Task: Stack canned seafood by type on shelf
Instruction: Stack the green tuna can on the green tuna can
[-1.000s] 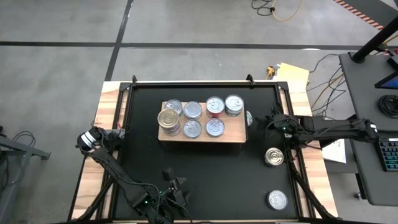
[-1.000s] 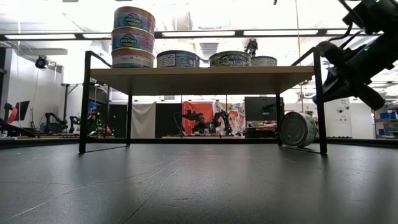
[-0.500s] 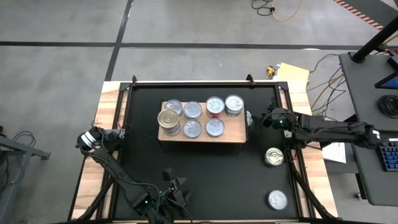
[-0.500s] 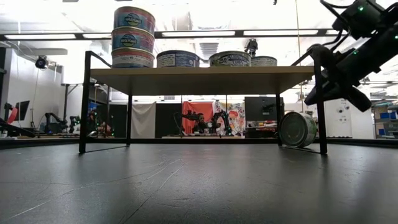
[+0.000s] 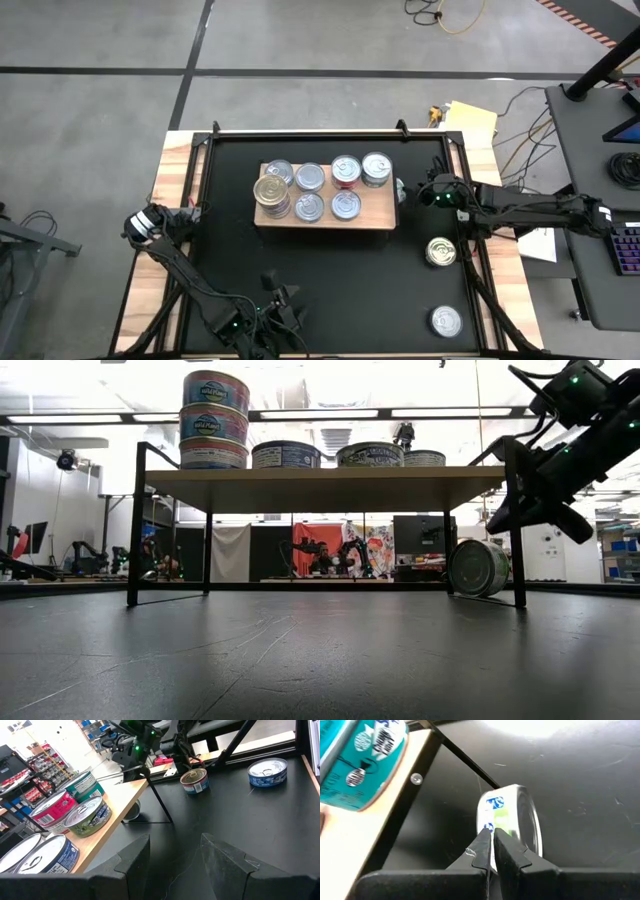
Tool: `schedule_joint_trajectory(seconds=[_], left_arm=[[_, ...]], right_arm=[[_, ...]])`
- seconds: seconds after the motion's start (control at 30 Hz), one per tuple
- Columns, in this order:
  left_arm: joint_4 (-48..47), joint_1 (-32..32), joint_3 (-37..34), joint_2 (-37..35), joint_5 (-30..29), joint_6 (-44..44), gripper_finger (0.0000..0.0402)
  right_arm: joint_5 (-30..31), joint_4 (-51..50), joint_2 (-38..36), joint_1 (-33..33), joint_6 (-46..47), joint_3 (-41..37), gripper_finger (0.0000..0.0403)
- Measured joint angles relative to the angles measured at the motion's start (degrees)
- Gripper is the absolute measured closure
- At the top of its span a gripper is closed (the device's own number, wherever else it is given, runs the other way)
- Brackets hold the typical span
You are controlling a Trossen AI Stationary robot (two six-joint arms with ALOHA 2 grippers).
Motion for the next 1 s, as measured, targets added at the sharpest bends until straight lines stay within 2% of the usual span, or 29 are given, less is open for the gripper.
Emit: schedule_joint_trajectory(seconds=[0.47,0.8,0.9,1.0], left_arm=[[0.02,0.07,0.00,0.00,-0.04,-0.24,0.0240],[0.00,0.07,0.00,0.00,-0.07,-0.42,0.0240],[0.00,0.07,0.00,0.00,-0.07,-0.42,0.0240],[0.01,0.07,0.00,0.00,-0.07,-0.42,0.0240]], right_arm=[[1.51,6.43,5.10,0.00,-1.86,-0.02,0.0390],[1.48,6.24,7.90,0.02,-1.38,-0.46,0.0390],[-1.44,5.38,8.08,0.00,-1.40,-0.43,0.0390],[-5.53,-2.51,7.41,0.02,-0.54,1.28,0.0390]])
